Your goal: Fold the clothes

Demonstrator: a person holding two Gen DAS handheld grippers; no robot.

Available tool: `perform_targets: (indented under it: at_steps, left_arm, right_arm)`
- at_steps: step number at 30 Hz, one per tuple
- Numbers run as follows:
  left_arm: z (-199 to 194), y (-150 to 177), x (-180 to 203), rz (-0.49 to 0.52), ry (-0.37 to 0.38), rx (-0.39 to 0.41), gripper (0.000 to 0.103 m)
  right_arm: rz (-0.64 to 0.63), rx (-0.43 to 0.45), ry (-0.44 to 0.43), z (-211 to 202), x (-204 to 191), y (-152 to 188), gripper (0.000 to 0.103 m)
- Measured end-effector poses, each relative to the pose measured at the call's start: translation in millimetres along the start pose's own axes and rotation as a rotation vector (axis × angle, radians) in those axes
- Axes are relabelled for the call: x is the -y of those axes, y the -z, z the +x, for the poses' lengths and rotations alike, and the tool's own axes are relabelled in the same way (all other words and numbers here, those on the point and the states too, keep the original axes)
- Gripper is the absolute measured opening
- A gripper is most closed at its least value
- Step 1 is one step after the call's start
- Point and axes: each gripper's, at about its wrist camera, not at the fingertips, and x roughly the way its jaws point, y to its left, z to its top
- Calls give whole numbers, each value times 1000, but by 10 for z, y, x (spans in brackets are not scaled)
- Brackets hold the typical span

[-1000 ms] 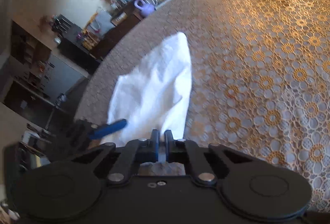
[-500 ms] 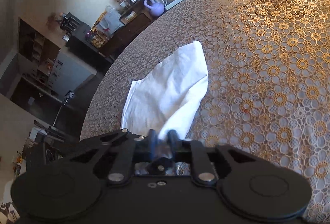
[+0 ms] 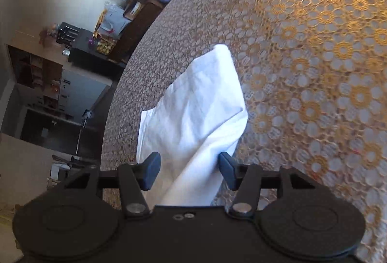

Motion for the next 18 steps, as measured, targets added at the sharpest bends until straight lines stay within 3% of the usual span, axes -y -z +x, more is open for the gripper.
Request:
perform_targets:
  at_steps: [4,8,12,15,16,17,18]
  left_arm:
    - [-52,-1,-70,-50,17,34,18]
    - [-51,2,-63,-42,37,7,18]
    - [-117,-24,-76,-22,52,-34,20]
    - [-254,-60,-203,-35,20,-52,42]
    - [-307,-72,-261,-44,3,-56,67]
    - [-360,-85,-350,-61,-37,-49,78]
    - [-415,-93,-446,-81,-73,-38,79]
  right_arm:
    - [-35,-9,14,124,-84,-30,103]
    - [-119,2,115,89,-138,29,103]
    - [-171,23,158,-56,-89,120,103]
    - [-182,32,159,-150,-36,182,103]
    - [-183,35,155,-180,-16,202,103]
    - [-180,36,156,-198,-3,207,103]
    - [-177,36,157,-209,15,204,103]
